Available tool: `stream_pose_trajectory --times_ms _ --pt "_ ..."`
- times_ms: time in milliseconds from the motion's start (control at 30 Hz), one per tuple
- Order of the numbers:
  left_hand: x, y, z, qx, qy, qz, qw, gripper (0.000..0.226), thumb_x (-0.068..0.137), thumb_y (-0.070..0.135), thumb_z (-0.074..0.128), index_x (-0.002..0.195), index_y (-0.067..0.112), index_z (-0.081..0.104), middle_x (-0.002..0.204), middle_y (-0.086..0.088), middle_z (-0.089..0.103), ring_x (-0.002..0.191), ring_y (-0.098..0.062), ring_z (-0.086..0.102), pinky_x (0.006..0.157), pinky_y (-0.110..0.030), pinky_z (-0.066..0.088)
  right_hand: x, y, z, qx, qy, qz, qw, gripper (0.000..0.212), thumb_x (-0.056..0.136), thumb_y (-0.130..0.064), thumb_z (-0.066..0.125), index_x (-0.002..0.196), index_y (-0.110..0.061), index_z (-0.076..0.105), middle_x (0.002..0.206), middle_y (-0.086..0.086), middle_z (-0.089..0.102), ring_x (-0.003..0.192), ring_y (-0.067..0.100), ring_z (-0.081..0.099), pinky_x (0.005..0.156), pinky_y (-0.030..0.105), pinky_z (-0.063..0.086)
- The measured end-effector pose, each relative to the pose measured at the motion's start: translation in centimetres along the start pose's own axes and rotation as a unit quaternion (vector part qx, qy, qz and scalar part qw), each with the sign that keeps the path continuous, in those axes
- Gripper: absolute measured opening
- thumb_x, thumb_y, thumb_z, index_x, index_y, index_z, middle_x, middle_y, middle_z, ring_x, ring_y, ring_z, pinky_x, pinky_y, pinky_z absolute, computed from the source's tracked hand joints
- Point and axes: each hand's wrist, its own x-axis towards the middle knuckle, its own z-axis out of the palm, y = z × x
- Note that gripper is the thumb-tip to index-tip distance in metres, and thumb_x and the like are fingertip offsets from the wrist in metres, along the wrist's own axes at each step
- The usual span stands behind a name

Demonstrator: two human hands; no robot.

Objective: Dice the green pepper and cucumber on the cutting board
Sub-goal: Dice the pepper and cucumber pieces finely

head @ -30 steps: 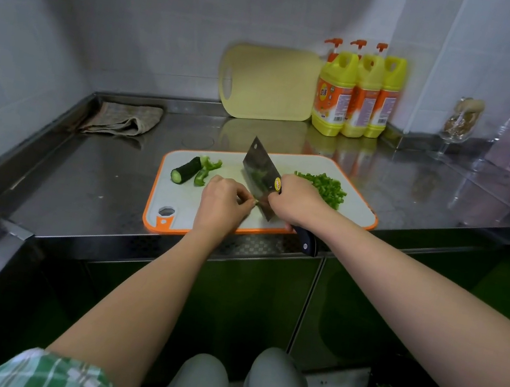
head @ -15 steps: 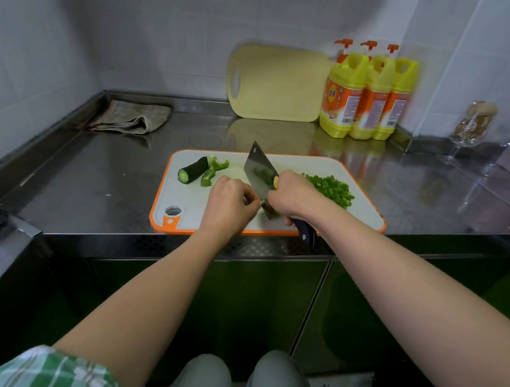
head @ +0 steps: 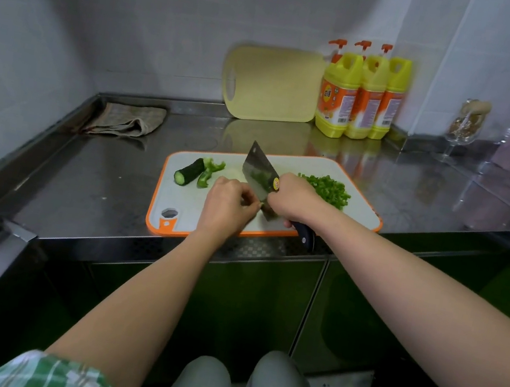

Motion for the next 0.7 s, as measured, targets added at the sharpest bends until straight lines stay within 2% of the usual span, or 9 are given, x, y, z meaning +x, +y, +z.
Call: stream_pose_trajectory --times_ms 67,167,233,300,400,467,533,600,700 --pt "0.0 -0.1 0.0 -0.005 -0.012 -0.002 1.0 0.006 0.085 0.023 0.071 0.085 0.018 0.074 0.081 0.004 0.067 0.09 -0.01 0.04 0.07 -0.022 0.03 0.4 0.6 0.2 0.036 0.023 -0.006 0.999 0.019 0.093 -0.008 0.042 0.074 -0.008 0.045 0.064 0.012 0.057 0.046 0.024 0.06 0.042 0.024 0.042" --pt "0.2 -0.2 -0.2 -0.039 -0.036 -0.013 0.999 0.003 0.081 0.024 0.074 0.08 0.024 0.071 0.082 0.004 0.068 0.088 -0.011 0.054 0.069 -0.022 0.04 0.6 1.3 -0.7 0.13 0.082 -0.02 0.988 0.022 0.094 -0.01 0.042 0.072 -0.012 0.042 0.058 0.008 0.052 0.045 0.026 0.058 0.043 0.024 0.04" --pt "0.5 -0.1 -0.4 -0.058 -0.057 -0.018 0.997 0.005 0.08 0.024 0.076 0.08 0.023 0.071 0.081 0.005 0.069 0.079 -0.007 0.057 0.065 -0.018 0.04 0.6 1.7 -1.9 0.176 0.09 -0.026 0.98 0.024 0.094 -0.01 0.042 0.071 -0.013 0.04 0.058 0.008 0.049 0.044 0.026 0.055 0.045 0.024 0.039" --pt "0.7 0.2 -0.6 -0.046 -0.08 -0.005 0.996 0.004 0.081 0.023 0.075 0.084 0.02 0.073 0.084 0.005 0.07 0.077 -0.008 0.058 0.066 -0.02 0.041 0.5 2.2 -2.7 0.196 0.087 -0.027 0.976 0.024 0.094 -0.01 0.042 0.07 -0.014 0.041 0.059 0.008 0.049 0.047 0.027 0.055 0.047 0.024 0.04" --pt "1.1 0.2 -0.9 -0.019 -0.088 0.026 0.996 0.013 0.079 0.019 0.07 0.091 0.025 0.071 0.091 0.006 0.069 0.09 -0.014 0.06 0.076 -0.028 0.047 0.4 3.1 -2.8 0.194 0.085 -0.021 0.977 0.025 0.091 -0.007 0.04 0.067 -0.014 0.042 0.054 0.008 0.048 0.046 0.026 0.054 0.047 0.024 0.039" --pt "1.5 0.1 -1.2 0.009 -0.093 0.057 0.994 0.023 0.078 0.015 0.066 0.098 0.025 0.069 0.098 0.006 0.065 0.1 -0.016 0.052 0.083 -0.029 0.042 0.3 3.8 -2.4 0.191 0.083 -0.012 0.978 0.025 0.089 -0.007 0.04 0.065 -0.015 0.042 0.05 0.009 0.048 0.044 0.025 0.052 0.048 0.024 0.038" --pt "2.0 0.2 -1.4 0.035 -0.113 0.096 0.988 0.032 0.078 0.012 0.065 0.107 0.024 0.068 0.109 0.001 0.06 0.107 -0.019 0.046 0.084 -0.026 0.033 0.4 4.5 -2.1 0.194 0.082 0.0 0.978 0.025 0.09 -0.008 0.04 0.066 -0.014 0.042 0.051 0.009 0.049 0.045 0.025 0.052 0.048 0.024 0.038" --pt "2.6 0.6 -1.3 0.049 -0.144 0.128 0.98 0.041 0.077 0.011 0.066 0.116 0.022 0.065 0.122 -0.003 0.058 0.116 -0.023 0.046 0.09 -0.026 0.032 0.5 4.9 -2.1 0.2 0.087 0.006 0.976 0.024 0.09 -0.009 0.041 0.067 -0.014 0.043 0.053 0.009 0.05 0.048 0.026 0.054 0.048 0.025 0.039" --pt "3.3 1.3 -1.0 0.081 -0.23 0.13 0.961 0.059 0.078 0.014 0.067 0.136 0.02 0.054 0.147 -0.005 0.045 0.135 -0.026 0.037 0.108 -0.032 0.031 0.6 5.2 -2.2 0.205 0.095 0.01 0.974 0.023 0.09 -0.01 0.041 0.067 -0.015 0.044 0.051 0.009 0.05 0.048 0.026 0.055 0.048 0.026 0.04"
